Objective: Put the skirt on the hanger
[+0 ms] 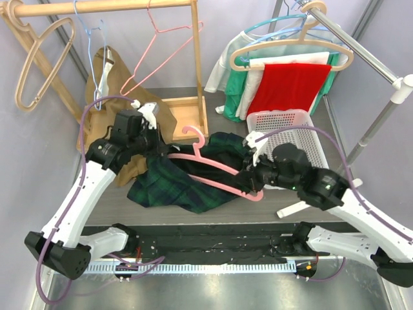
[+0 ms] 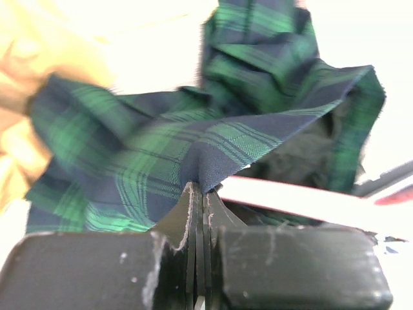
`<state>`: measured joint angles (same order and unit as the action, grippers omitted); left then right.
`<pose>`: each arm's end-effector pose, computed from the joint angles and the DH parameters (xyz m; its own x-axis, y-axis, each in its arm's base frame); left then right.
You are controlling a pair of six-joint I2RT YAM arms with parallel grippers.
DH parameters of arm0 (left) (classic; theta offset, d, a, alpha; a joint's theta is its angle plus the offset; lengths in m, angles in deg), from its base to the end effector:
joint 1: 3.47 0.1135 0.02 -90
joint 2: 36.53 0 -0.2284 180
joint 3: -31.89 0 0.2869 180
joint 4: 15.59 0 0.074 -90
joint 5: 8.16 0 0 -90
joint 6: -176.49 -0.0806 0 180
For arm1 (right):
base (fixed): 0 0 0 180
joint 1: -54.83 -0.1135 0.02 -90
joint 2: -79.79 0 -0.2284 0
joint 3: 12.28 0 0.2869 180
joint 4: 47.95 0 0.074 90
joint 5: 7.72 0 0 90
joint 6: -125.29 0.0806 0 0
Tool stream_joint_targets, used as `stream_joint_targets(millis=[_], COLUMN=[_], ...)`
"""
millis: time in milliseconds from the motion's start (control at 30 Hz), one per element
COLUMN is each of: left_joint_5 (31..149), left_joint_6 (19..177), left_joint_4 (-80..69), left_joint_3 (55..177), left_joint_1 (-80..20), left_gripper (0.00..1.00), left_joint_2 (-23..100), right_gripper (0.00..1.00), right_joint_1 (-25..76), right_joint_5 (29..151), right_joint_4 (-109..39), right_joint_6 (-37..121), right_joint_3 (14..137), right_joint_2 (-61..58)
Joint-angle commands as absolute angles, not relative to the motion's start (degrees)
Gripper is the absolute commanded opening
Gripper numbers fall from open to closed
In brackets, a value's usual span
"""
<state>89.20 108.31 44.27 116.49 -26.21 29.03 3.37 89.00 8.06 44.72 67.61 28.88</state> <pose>0.2849 -0.1306 0.3144 -0.7354 -0.0915 -0.6714 0.2148 0.9083 -0.3590 0.1572 0.2125 0.3598 -0.4172 -0.2626 -0.8700 -0.7840 0.5882 0.1984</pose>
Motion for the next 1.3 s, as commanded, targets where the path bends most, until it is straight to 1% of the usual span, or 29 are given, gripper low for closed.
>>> stream_joint_targets(millis=[0, 67, 133, 200, 233, 300, 333, 367, 433, 467, 567, 633, 733, 767, 833, 900, 933, 1000, 1067, 1133, 1167, 1233, 1267], left_joint_5=[98.7, 100.9, 106.2, 111.2, 116.2, 119.1, 120.9, 121.7, 121.6, 121.3, 119.0, 116.7, 108.8, 104.3, 100.8, 98.2, 98.1, 99.6, 101.2, 107.5, 108.6, 112.2, 112.7], left_joint_6=[105.8, 105.4, 105.2, 104.8, 104.4, 102.8, 101.8, 100.6, 97.7, 96.5, 93.3, 92.0, 90.5, 89.8, 87.3, 81.3, 79.5, 72.7, 70.0, 66.9, 66.5, 65.9, 66.2], left_joint_4=[39.6, 39.3, 38.4, 37.1, 35.7, 35.5, 35.9, 36.2, 37.1, 38.5, 39.7, 39.1, 37.2, 36.8, 37.1, 38.4, 38.7, 40.1, 40.9, 44.2, 44.4, 43.6, 40.5], left_joint_3=[118.0, 116.9, 115.9, 114.8, 113.7, 113.1, 112.8, 112.7, 113.2, 113.7, 116.4, 118.3, 120.2, 120.5, 121.3, 121.7, 121.7, 122.0, 122.8, 125.8, 126.6, 126.8, 126.1], left_joint_1=[-26.0, -26.0, -25.9, -25.9, -25.9, -25.9, -26.0, -25.9, -26.0, -25.9, -25.9, -25.9, -26.0, -25.9, -25.9, -25.9, -26.0, -25.6, -24.6, -21.3, -20.4, -17.5, -16.7], left_gripper=[0.00, 0.00, 0.00, 0.00, 0.00, 0.00, 0.05, 0.19, 0.32, 0.46, 0.64, 0.70, 0.75, 0.77, 0.80, 0.84, 0.89, 0.93, 0.93, 0.92, 0.91, 0.88, 0.88], left_joint_2=[25.0, 24.1, 23.9, 23.3, 23.2, 23.1, 23.0, 22.9, 22.4, 22.2, 21.7, 21.0, 20.2, 20.2, 20.3, 20.9, 21.7, 23.4, 27.6, 30.9, 33.2, 34.6, 34.7], right_gripper=[0.01, 0.01, 0.01, 0.01, 0.01, 0.01, 0.01, 0.01, 0.01, 0.01, 0.01, 0.01, 0.01, 0.01, 0.01, 0.01, 0.01, 0.01, 0.01, 0.01, 0.01, 0.01, 0.01], right_joint_1=[3.4, 3.4, 3.4, 3.4, 3.4, 3.4, 3.5, 3.4, 3.4, 3.4, 3.5, 3.5, 3.4, 3.5, 3.4, 3.4, 3.4, 3.4, 3.4, 3.4, 3.5, 3.4, 3.4], right_joint_5=[84.9, 84.0, 83.3, 83.2, 83.7, 84.0, 84.2, 84.1, 83.9, 83.8, 83.8, 84.0, 84.3, 84.4, 84.7, 84.9, 85.0, 85.1, 85.3, 85.8, 86.0, 86.1, 86.1], right_joint_4=[-17.7, -25.0, -30.8, -33.6, -35.6, -38.7, -40.2, -40.8, -42.1, -42.5, -44.1, -45.6, -48.8, -49.6, -50.7, -51.0, -51.2, -51.4, -51.2, -50.3, -49.9, -49.3, -49.2], right_joint_6=[47.6, 48.4, 49.2, 49.3, 49.4, 49.8, 50.1, 50.1, 50.1, 50.1, 50.1, 50.1, 50.9, 51.3, 51.4, 51.5, 51.5, 51.7, 51.7, 51.7, 51.8, 51.7, 51.8], right_joint_3=[54.9, 49.9, 47.3, 44.4, 43.7, 42.1, 41.6, 40.8, 40.1, 39.5, 38.1, 37.1, 35.0, 34.6, 33.6, 33.4, 33.0, 32.8, 32.8, 33.1, 33.2, 33.1, 33.1], right_joint_2=[33.0, 33.7, 34.0, 33.6, 33.1, 33.1, 33.4, 33.6, 34.4, 35.1, 36.8, 37.7, 39.1, 39.6, 40.1, 40.9, 41.3, 42.2, 42.4, 42.8, 42.9, 43.5, 43.8])
